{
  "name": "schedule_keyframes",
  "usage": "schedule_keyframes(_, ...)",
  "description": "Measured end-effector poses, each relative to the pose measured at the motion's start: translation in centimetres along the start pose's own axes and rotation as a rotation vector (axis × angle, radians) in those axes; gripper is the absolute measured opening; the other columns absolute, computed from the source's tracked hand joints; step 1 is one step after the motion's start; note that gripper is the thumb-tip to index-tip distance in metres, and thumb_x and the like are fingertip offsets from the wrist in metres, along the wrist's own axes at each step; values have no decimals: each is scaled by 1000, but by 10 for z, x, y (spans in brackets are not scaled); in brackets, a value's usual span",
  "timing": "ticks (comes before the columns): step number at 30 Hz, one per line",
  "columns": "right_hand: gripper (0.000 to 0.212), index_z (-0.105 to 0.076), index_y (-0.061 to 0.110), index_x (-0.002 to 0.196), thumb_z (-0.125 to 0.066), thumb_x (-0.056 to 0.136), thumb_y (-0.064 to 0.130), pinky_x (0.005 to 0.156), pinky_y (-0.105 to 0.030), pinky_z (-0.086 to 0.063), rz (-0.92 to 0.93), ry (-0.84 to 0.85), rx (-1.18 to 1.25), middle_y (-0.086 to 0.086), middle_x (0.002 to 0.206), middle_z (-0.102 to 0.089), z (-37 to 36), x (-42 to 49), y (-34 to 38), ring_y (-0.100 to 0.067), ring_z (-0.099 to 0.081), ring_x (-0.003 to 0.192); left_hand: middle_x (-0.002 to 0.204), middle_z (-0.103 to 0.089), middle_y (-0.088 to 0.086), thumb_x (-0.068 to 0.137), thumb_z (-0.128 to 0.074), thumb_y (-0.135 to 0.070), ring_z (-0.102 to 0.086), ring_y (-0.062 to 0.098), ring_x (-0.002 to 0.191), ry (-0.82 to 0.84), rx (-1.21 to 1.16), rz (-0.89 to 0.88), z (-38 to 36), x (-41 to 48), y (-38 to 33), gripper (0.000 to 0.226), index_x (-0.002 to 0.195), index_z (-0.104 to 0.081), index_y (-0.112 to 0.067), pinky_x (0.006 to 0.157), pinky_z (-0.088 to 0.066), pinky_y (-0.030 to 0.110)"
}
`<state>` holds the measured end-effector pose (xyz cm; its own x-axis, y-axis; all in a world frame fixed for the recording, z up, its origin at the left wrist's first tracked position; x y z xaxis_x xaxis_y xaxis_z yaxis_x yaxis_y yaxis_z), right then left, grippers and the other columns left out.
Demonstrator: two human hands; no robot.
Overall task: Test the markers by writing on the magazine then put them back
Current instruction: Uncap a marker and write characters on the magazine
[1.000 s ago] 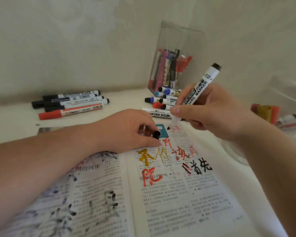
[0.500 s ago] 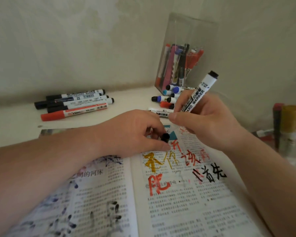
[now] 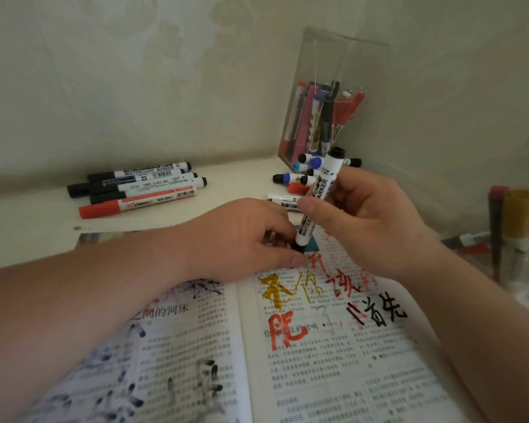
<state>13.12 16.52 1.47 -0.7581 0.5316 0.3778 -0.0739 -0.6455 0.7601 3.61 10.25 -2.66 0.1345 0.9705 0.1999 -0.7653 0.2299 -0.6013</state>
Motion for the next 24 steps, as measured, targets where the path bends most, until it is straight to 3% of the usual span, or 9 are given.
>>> schedule_keyframes(5,29,-72,11,99,-70,91,38,67,-51,-55,2,39,-150,-8,77,-67,-3,-4,4,-30,-62,73,97,-67,-17,87,-71,-51,-62,0,87,-7,-5,3,1,-1,-1,6,84,-68,-46,75,-48,21)
schedule_keyframes(9,13,-70,17,90,-71,94,30,66,-39,-53,-49,78,-223,-3,75,-64,-6,-7,11,-19,-60,71,104,-66,-21,90,-69,-48,-62,-1,92,8,23,-16,-1,-2,-2,18,103,-75,-36,82,-51,26)
schedule_keyframes(11,17,-67,15,86,-71,94,30,63,-37,-50,-47,77,-241,-5,74,-63,-7,-9,15,-19,-57,68,104,-62,-32,90,-68,-48,-60,-7,94,1,11,-63,0,-3,-7,6,95,-70,-49,81,-46,15)
schedule_keyframes(13,26,-62,12,79,-71,94,32,58,-33,-44,-42,52,-256,-5,70,-59,-6,-9,16,-12,-50,62,108,-57,-43,88,-62,-56,-57,-15,99,-4,28,-101,0,-4,-12,9,92,-62,-64,82,-42,6)
schedule_keyframes(16,34,-54,15,72,-72,93,35,56,-30,-41,-2,-6,-349,2,65,-52,-3,-9,19,-10,-45,60,108,-58,-42,84,-46,-70,-58,-16,95,-69,54,-84,2,-4,-12,29,101,-65,-55,82,-46,10)
schedule_keyframes(18,23,-60,15,94,-74,92,32,60,-31,-47,10,-86,-313,4,72,-56,2,-9,22,-11,-52,66,101,-60,-38,84,-31,-84,-60,-13,89,-153,81,-76,8,-3,-9,46,100,-63,-54,73,-48,14)
schedule_keyframes(20,47,-50,29,129,-77,90,26,65,-23,-49,25,-214,-190,8,77,-59,15,-9,31,-7,-58,71,95,-60,-33,82,-21,-89,-60,-7,83,-243,148,-65,14,-3,-11,59,95,-61,-47,65,-48,21)
schedule_keyframes(22,63,-40,41,136,-77,90,21,67,-24,-53,109,-294,-165,9,77,-61,26,-11,46,-6,-62,72,88,-55,-33,88,-27,-80,-56,-8,76,-340,211,-82,23,-6,-22,47,81,-54,-42,53,-38,21)
schedule_keyframes(24,62,-42,40,138,-76,91,19,66,-26,-55,173,-295,-247,12,77,-61,28,-12,64,-6,-63,71,84,-55,-32,94,-30,-71,-54,-11,77,-396,266,-95,27,-9,-37,39,77,-50,-41,51,-30,17)
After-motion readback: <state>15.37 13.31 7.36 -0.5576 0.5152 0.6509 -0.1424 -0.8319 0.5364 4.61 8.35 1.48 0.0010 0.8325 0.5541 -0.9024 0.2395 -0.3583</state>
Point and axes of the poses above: each hand's wrist, its own x-axis towards the middle knuckle, its own z-axis out of the back of the hand, y = z × x, the point moved 9 cm from there along x, towards the middle knuckle
